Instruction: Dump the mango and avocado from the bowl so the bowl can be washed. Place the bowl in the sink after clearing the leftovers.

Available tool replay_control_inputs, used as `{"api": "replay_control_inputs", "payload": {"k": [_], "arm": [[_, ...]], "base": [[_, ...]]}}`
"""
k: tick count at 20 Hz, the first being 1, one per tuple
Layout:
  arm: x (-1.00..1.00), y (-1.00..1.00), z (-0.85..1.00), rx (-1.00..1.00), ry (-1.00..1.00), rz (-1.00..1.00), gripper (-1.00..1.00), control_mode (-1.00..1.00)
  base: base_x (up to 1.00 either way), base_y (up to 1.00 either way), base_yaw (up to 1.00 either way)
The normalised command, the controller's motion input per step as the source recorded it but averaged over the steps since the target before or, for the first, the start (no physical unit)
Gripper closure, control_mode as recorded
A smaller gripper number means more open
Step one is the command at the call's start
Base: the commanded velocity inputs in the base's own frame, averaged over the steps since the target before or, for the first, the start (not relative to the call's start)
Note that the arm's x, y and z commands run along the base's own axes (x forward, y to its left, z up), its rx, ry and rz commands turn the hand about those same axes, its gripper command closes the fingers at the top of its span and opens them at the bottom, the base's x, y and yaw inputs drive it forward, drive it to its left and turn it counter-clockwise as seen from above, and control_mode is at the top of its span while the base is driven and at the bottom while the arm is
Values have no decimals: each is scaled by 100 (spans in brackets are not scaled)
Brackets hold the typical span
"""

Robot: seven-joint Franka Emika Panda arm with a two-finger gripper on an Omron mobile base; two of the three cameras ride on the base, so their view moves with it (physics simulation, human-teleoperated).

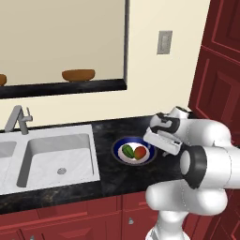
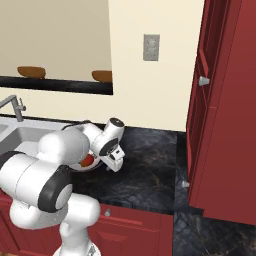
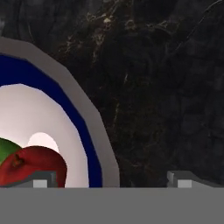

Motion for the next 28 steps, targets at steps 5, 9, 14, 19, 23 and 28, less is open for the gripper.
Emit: {"api": "replay_control_inputs", "payload": {"k": [5,9,14,19,23,28], "arm": [[2,22,-31,0,0,5,-100,-100],[0,21,-31,0,0,5,-100,-100],[0,5,-26,0,0,3,100,-100],[0,0,0,0,0,0,100,-100],[0,0,0,0,-3,0,100,-100],[-20,0,21,0,-16,0,100,-100]], "base": [[0,0,0],[0,0,0],[0,0,0],[0,0,0],[0,0,0],[0,0,0]]}}
